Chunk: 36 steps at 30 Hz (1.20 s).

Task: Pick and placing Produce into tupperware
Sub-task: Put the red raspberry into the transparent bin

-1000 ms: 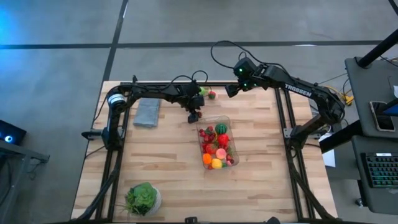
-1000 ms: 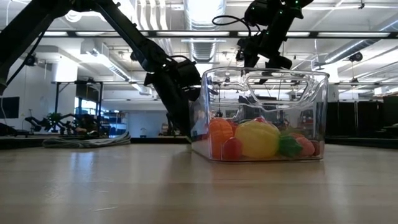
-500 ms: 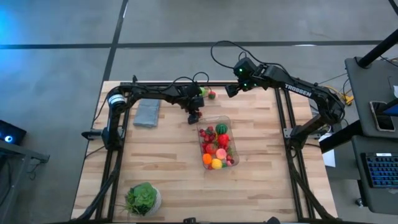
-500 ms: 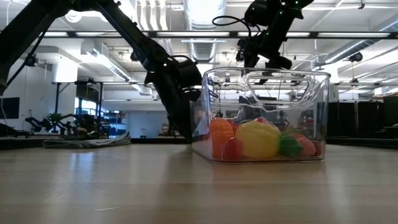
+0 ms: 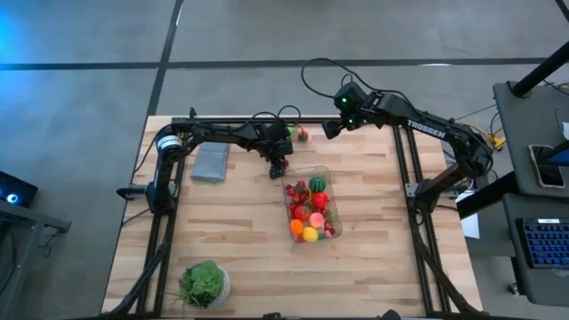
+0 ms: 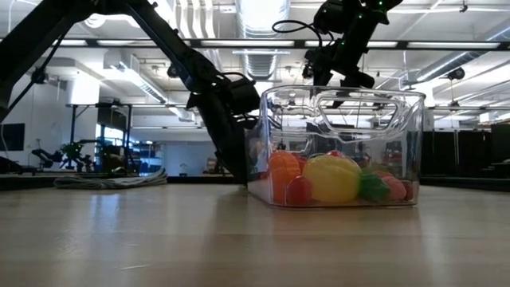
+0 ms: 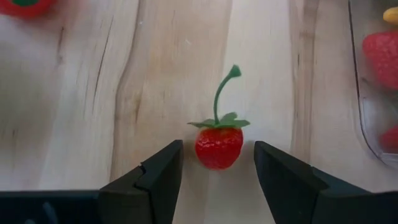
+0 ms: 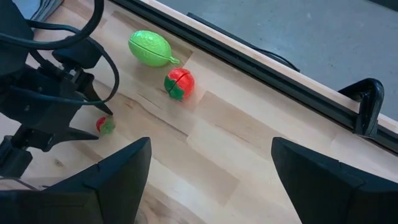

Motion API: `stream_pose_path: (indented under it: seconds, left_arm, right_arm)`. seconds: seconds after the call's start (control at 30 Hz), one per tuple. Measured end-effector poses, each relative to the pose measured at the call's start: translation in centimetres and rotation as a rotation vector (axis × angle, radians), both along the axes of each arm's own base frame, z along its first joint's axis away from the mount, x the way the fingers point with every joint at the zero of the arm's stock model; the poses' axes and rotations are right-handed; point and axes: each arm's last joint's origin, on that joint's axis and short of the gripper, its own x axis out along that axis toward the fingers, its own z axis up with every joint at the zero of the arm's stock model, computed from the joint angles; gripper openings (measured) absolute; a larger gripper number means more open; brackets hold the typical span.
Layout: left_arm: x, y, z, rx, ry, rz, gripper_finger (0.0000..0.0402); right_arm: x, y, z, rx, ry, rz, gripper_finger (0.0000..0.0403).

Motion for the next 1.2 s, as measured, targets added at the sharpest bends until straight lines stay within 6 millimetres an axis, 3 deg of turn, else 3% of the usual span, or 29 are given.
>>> stream_pose_path:
  seconds: [0.43,0.8,0.97,1.2]
  left_arm:
    - [0.4,0.3,0.1,0.025,-0.001,0.015,0.0107]
    - [0.5,0.3,0.7,0.036,-0.01,0.018,0.0094]
    - [0.0,0.3,2.5,0.107,0.007,0.058,0.0093]
    - [-1.8,-0.5,7.9,0.189,-0.062,0.101,0.0093]
  right_arm:
    - [0.0,0.0,0.0,-0.004,0.003,0.006,0.0325]
    - [0.0,0.0,0.0,-0.004,0.004,0.007,0.0325]
    - [0.0,0.0,0.0,-0.003,0.004,0.007,0.0325]
    - [0.0,0.0,0.0,-0.005,0.001,0.006,0.0325]
